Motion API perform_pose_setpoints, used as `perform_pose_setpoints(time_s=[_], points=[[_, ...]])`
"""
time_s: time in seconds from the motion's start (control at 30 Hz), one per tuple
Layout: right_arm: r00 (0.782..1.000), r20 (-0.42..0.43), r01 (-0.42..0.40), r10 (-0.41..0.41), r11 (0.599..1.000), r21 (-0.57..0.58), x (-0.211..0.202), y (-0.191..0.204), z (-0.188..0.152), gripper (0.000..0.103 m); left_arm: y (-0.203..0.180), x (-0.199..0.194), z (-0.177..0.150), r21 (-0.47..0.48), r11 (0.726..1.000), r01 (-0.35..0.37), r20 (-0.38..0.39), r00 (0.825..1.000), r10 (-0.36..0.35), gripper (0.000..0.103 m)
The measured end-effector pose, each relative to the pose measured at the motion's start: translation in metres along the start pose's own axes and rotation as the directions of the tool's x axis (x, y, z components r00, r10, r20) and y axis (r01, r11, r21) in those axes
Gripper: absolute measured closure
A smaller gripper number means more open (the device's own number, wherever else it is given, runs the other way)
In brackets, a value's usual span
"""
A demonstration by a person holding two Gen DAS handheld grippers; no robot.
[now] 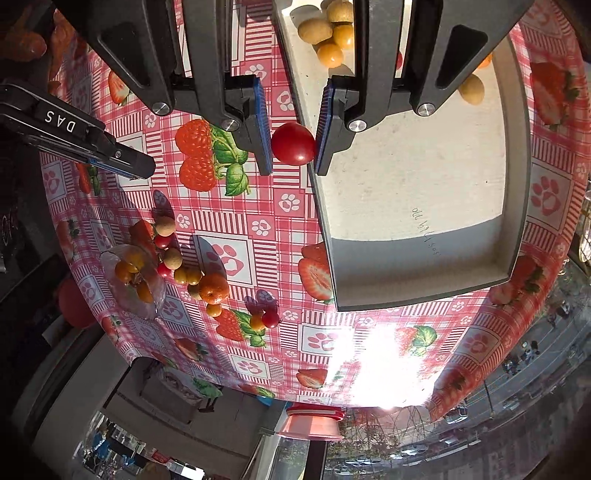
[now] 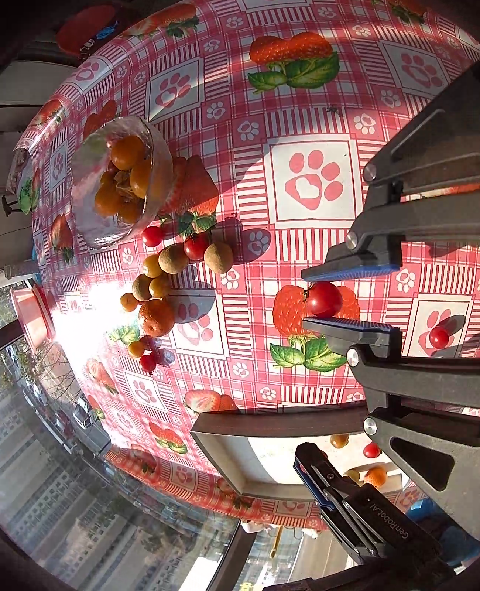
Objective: Organize fruits
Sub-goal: 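Carry both red cherry tomatoes in both tools over the white tray, then open both tools to release the red tomatoes into the tray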
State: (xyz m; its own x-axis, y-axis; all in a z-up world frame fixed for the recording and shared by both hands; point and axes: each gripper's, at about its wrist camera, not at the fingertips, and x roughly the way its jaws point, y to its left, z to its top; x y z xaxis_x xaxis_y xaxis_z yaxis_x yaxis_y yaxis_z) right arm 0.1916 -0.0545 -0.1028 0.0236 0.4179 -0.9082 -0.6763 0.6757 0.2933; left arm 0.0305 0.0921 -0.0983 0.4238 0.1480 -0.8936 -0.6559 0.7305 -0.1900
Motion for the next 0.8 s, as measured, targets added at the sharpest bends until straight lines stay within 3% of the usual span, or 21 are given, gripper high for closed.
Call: perform_pose_setpoints(time_s=[0.53,0.8], points=[[0.992,-0.076,-0.110,0.098,0.978,-0.179,0.047,0.124,0.001,0.083,0.097,0.008,-0.011,-0.101,0.981,-0.168,-0.020,0.986,0.167,0.079],[0.989,-0.121,-0.116,0.090,0.967,-0.227,0.079,0.158,0.001,0.083,0.120,0.029,-0.012,-0.105,0.971,-0.217,-0.064,0.975,0.211,0.079]])
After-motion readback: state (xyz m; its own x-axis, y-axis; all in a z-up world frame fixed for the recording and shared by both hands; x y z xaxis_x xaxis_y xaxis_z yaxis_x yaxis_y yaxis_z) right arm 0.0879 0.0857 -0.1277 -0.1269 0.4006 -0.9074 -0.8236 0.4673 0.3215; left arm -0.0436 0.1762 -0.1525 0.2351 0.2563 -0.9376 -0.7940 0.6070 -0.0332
